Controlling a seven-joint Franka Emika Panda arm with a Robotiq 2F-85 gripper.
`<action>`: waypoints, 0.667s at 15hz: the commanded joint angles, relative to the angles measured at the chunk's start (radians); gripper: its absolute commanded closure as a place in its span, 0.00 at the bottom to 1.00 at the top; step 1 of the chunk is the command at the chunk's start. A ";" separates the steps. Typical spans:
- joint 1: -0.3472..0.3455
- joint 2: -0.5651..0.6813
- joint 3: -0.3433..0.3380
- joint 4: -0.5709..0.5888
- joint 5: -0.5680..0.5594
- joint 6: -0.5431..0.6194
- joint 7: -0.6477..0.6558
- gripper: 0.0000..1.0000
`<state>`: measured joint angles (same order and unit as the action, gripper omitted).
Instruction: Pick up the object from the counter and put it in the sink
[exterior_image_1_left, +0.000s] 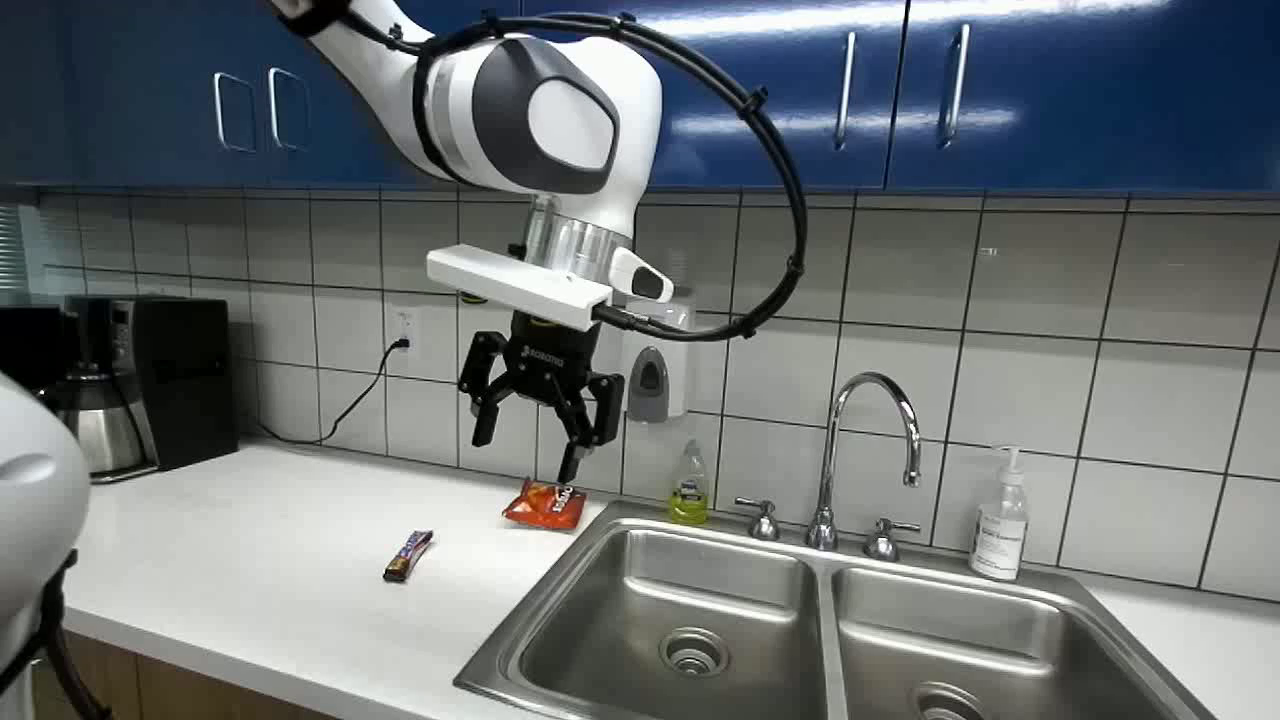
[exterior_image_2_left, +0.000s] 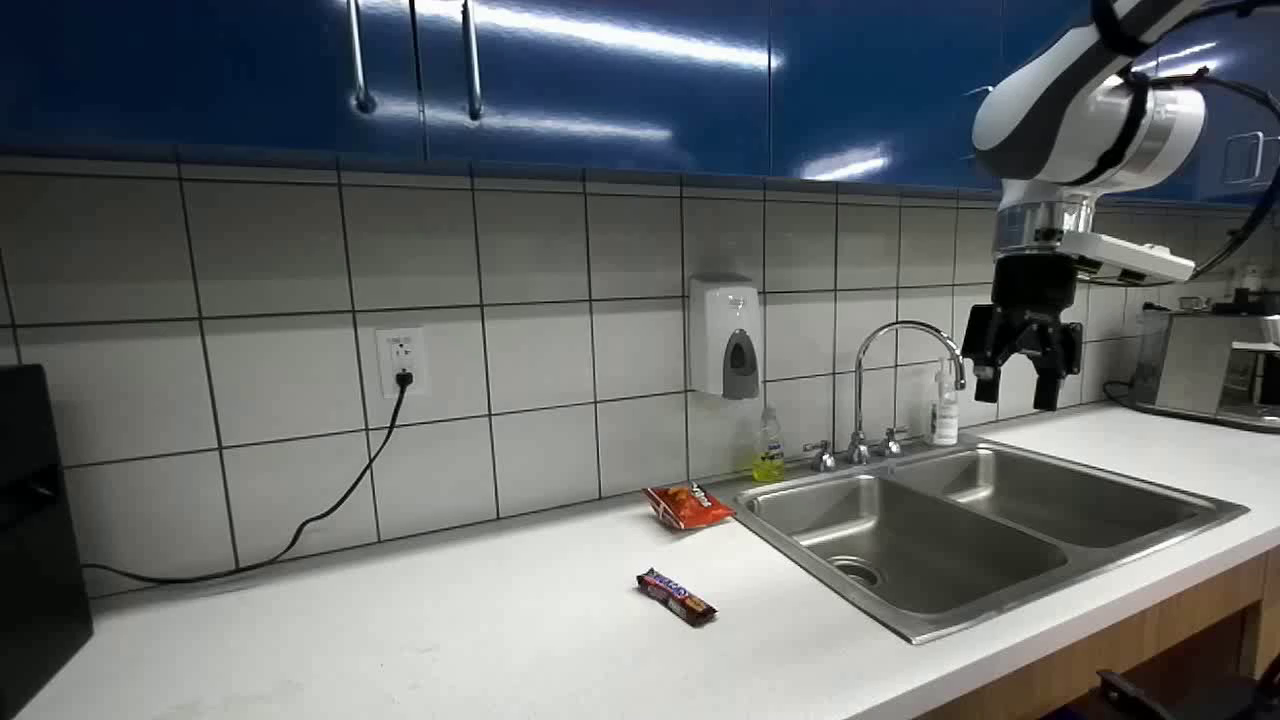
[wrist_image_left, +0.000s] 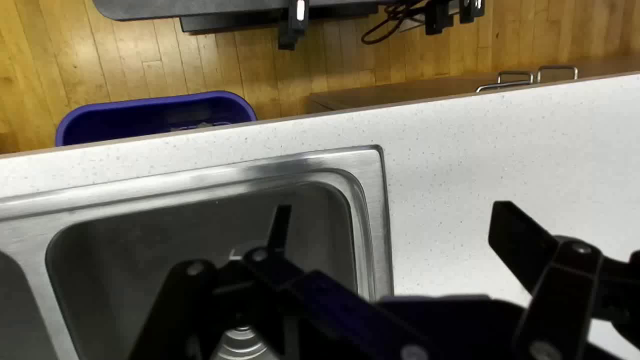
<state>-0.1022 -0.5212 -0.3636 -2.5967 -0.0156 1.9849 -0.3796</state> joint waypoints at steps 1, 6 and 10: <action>-0.026 0.005 0.024 0.001 0.014 -0.001 -0.012 0.00; -0.010 0.006 0.051 -0.017 0.015 0.037 -0.002 0.00; 0.023 0.000 0.106 -0.061 0.023 0.079 0.004 0.00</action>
<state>-0.0925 -0.5202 -0.3058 -2.6275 -0.0106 2.0260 -0.3795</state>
